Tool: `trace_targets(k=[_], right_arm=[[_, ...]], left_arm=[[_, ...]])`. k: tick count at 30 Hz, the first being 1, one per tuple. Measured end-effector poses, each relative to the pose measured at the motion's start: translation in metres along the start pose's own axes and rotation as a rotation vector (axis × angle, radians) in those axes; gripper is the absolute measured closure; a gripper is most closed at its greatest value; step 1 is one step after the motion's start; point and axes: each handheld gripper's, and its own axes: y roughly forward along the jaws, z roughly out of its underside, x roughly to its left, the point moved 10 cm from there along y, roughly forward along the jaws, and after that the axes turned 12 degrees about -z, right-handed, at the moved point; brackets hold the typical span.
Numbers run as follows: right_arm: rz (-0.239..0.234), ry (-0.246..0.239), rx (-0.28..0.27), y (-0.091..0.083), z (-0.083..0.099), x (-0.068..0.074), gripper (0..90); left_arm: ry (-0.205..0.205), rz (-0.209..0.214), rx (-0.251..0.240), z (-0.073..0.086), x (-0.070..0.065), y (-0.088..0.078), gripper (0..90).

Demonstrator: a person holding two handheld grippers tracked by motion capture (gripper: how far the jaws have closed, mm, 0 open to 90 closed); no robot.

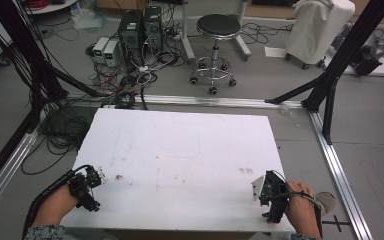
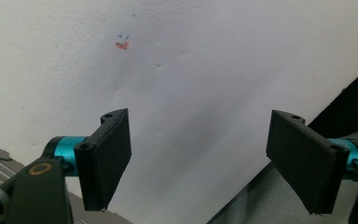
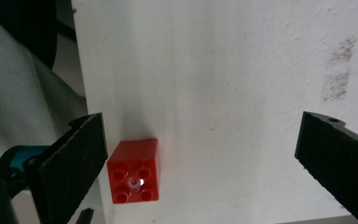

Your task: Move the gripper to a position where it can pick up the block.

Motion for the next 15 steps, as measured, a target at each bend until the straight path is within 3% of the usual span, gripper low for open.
trace_targets(k=[9, 12, 15], right_arm=[[-0.02, -0.019, 0.034, 0.004, 0.011, 0.009, 1.3], [-0.021, -0.052, 0.065, 0.011, 0.013, 0.013, 1.3], [-0.041, -0.047, 0.076, 0.017, 0.018, 0.019, 1.3]], left_arm=[[-0.007, -0.006, -0.014, -0.001, 0.001, -0.003, 22.3], [-0.007, -0.007, -0.014, -0.001, 0.001, -0.005, 22.3], [-0.003, -0.006, -0.01, -0.001, 0.0, -0.005, 22.2]])
